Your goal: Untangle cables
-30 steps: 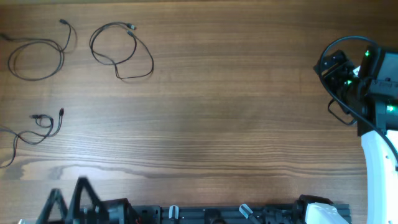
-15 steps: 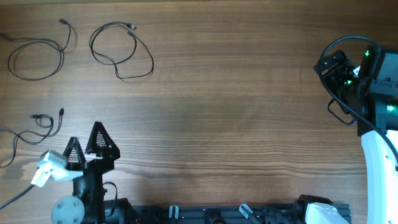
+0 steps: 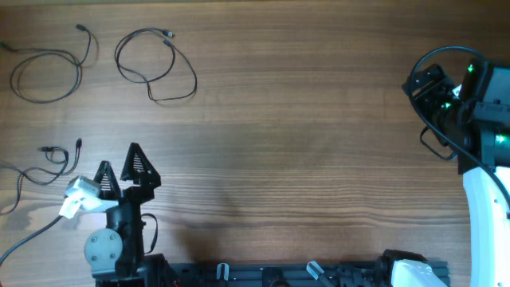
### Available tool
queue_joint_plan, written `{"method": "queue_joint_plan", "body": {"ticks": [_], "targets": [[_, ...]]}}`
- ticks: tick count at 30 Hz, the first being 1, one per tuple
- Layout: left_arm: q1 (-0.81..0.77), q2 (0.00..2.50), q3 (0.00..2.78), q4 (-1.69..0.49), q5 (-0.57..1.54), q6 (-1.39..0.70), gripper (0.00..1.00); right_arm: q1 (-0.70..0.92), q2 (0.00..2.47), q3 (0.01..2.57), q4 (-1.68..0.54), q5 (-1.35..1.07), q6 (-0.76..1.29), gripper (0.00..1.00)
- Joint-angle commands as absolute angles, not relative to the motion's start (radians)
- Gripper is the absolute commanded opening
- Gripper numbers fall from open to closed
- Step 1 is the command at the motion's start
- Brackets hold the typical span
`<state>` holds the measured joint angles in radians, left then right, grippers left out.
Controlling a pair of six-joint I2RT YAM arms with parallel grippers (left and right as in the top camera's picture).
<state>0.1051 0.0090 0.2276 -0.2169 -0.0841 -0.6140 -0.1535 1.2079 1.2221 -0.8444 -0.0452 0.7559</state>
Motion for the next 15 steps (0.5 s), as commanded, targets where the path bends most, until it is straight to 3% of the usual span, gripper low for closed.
{"method": "queue_joint_plan", "body": {"ticks": [1, 5, 15], "targets": [[0.110, 0.007, 0.159, -0.144, 0.025, -0.449, 1.00, -0.155, 1.207, 1.233, -0.842, -0.053, 0.762, 1.00], [0.110, 0.007, 0.147, -0.125, 0.060, -0.290, 1.00, -0.155, 1.207, 1.233, -0.842, -0.053, 0.762, 1.00], [0.110, 0.007, 0.059, -0.066, 0.060, -0.296, 1.00, -0.156, 1.207, 1.233, -0.842, -0.053, 0.762, 1.00]]}}
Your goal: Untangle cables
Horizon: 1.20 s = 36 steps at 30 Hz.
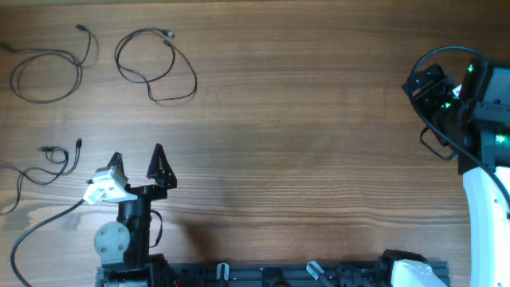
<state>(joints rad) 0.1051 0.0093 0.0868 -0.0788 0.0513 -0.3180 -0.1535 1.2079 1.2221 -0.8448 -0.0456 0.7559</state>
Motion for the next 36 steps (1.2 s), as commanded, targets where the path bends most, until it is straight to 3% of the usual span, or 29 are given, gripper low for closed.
{"method": "queue_joint_plan", "body": {"ticks": [1, 36], "targets": [[0.110, 0.007, 0.053, -0.066, 0.060, -0.297, 1.00, -0.155, 1.207, 1.233, -0.842, -0.053, 0.762, 1.00], [0.064, 0.012, 0.006, -0.072, 0.056, -0.325, 1.00, -0.155, 1.207, 1.233, -0.842, -0.053, 0.762, 1.00]]}}
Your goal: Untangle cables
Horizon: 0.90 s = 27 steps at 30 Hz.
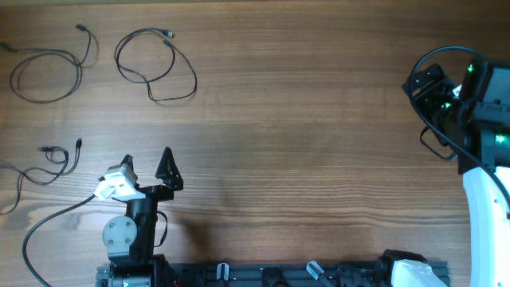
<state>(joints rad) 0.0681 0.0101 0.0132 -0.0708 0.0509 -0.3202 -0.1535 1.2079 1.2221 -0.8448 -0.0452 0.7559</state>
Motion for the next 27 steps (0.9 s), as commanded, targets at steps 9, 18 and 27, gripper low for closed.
{"method": "queue_joint_plan", "body": {"ticks": [9, 18, 27], "targets": [[0.064, 0.013, 0.006, -0.072, 0.056, -0.109, 1.00, -0.155, 1.207, 1.233, -0.842, -0.053, 0.762, 1.00], [0.064, 0.030, 0.006, -0.072, 0.056, 0.183, 1.00, -0.155, 1.207, 1.233, -0.842, -0.053, 0.762, 1.00], [0.064, 0.030, 0.006, -0.072, 0.056, 0.183, 1.00, -0.155, 1.207, 1.233, -0.842, -0.053, 0.762, 1.00]]}}
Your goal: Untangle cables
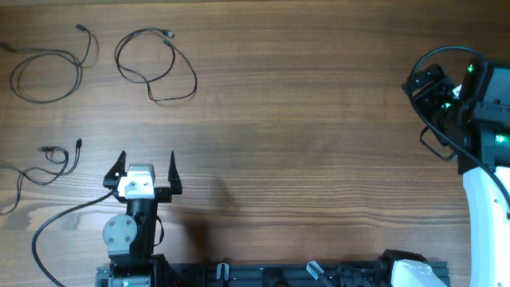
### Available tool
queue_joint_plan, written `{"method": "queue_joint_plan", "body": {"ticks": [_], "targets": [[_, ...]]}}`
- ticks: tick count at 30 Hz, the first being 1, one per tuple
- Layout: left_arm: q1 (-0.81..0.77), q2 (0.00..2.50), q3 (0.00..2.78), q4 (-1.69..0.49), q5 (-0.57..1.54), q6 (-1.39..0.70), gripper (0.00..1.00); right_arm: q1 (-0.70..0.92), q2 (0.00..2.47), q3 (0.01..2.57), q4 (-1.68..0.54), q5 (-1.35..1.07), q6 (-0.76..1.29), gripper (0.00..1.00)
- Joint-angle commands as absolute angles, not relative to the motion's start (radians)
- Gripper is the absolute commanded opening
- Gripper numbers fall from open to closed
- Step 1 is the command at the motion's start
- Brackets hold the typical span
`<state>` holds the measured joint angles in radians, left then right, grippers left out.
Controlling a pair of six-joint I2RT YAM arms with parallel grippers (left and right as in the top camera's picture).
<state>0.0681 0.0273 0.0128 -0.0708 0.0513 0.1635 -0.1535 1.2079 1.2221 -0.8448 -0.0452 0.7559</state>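
Three thin black cables lie apart on the wooden table in the overhead view. One cable [45, 70] loops at the far left back. A second cable [156, 65] loops to its right. A third cable [44, 163] with small plugs lies at the left edge. My left gripper [146, 166] stands open near the front left, right of the third cable, with nothing between its fingers. The right arm [470, 96] sits at the right edge; its gripper does not show.
A thicker black lead [60, 227] trails from the left arm across the front left corner. A dark rail [279, 275] runs along the table's front edge. The right arm's white base [486, 215] stands at the front right.
The left gripper has turned at the wrist, so its fingers now point straight back with the white camera housing on top. It remains open and nothing was taken. The cables have not moved.
The left gripper stood open near the third cable at the front left. It then sat a little further right, wrist rolled, still open. Now it is squared up, pointing back. All three cables lay unchanged and the right arm stayed still.
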Motion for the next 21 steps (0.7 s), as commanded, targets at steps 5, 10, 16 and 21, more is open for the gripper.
{"method": "queue_joint_plan", "body": {"ticks": [5, 10, 16, 21], "targets": [[0.064, 0.030, 0.006, -0.072, 0.056, 0.184, 1.00, -0.155, 1.207, 1.233, -0.842, -0.053, 0.762, 1.00], [0.064, 0.030, 0.006, -0.072, 0.056, 0.183, 1.00, -0.150, 1.202, 1.233, -0.842, -0.053, 0.762, 1.00], [0.064, 0.030, 0.006, -0.072, 0.056, 0.183, 1.00, -0.150, 1.158, 1.176, -0.838, -0.053, 0.762, 1.00], [0.064, 0.030, 0.006, -0.072, 0.056, 0.183, 1.00, -0.150, 0.986, 1.003, -0.756, 0.043, 0.758, 1.00]]}}
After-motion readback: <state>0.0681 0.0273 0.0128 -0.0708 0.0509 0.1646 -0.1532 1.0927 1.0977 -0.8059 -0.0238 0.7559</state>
